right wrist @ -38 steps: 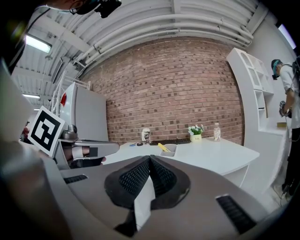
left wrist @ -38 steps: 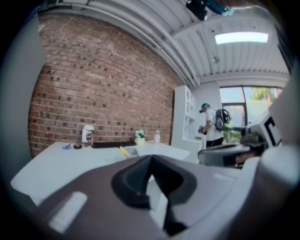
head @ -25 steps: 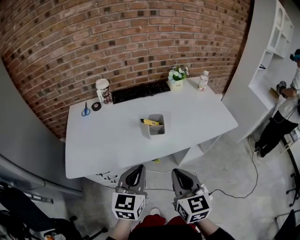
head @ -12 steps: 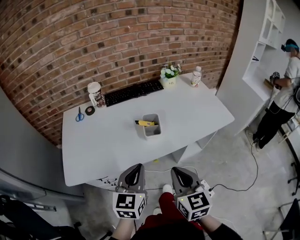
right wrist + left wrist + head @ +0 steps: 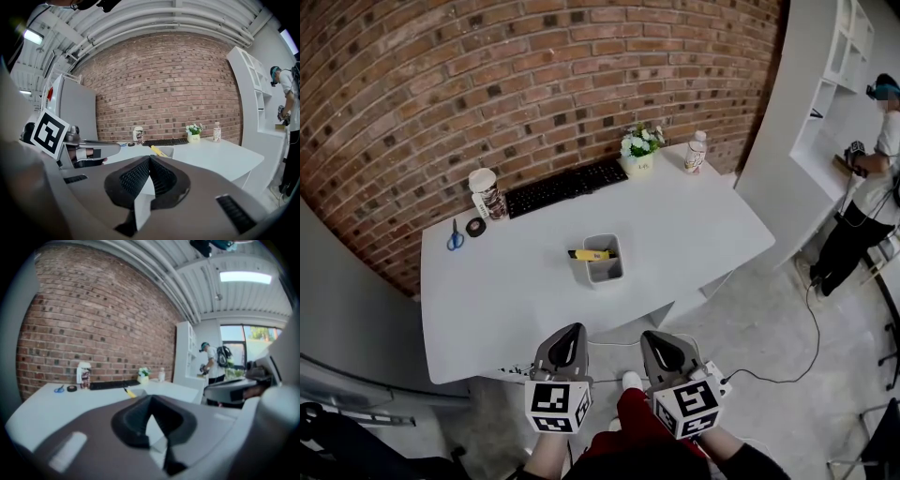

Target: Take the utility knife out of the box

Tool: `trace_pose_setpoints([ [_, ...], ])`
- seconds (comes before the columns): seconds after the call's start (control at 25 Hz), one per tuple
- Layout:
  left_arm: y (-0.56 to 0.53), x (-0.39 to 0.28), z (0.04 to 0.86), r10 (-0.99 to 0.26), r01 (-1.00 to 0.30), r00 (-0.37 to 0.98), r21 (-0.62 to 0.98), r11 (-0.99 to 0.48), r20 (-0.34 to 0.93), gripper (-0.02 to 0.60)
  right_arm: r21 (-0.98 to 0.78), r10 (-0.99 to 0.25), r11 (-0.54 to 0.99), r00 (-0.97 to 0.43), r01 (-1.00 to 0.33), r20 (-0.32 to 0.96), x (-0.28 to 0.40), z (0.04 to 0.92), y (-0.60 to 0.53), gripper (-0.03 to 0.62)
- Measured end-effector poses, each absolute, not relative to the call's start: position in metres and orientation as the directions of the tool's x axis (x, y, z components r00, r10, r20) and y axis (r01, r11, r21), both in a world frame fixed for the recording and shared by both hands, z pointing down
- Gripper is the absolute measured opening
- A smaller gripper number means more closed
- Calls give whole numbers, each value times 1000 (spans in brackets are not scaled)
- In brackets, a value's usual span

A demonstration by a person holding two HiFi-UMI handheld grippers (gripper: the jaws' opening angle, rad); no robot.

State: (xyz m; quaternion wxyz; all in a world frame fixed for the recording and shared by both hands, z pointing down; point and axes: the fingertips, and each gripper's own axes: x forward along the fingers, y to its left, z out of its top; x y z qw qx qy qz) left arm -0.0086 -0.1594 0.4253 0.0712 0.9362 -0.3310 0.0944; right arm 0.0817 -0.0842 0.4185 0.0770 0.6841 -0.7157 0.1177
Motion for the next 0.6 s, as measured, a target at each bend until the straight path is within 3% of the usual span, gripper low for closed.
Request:
trace_pose_setpoints([
  [0.6, -220, 24, 444, -626, -670, 727, 90, -737, 283, 20, -93, -952, 39, -66, -995, 300, 124, 430, -138, 8],
])
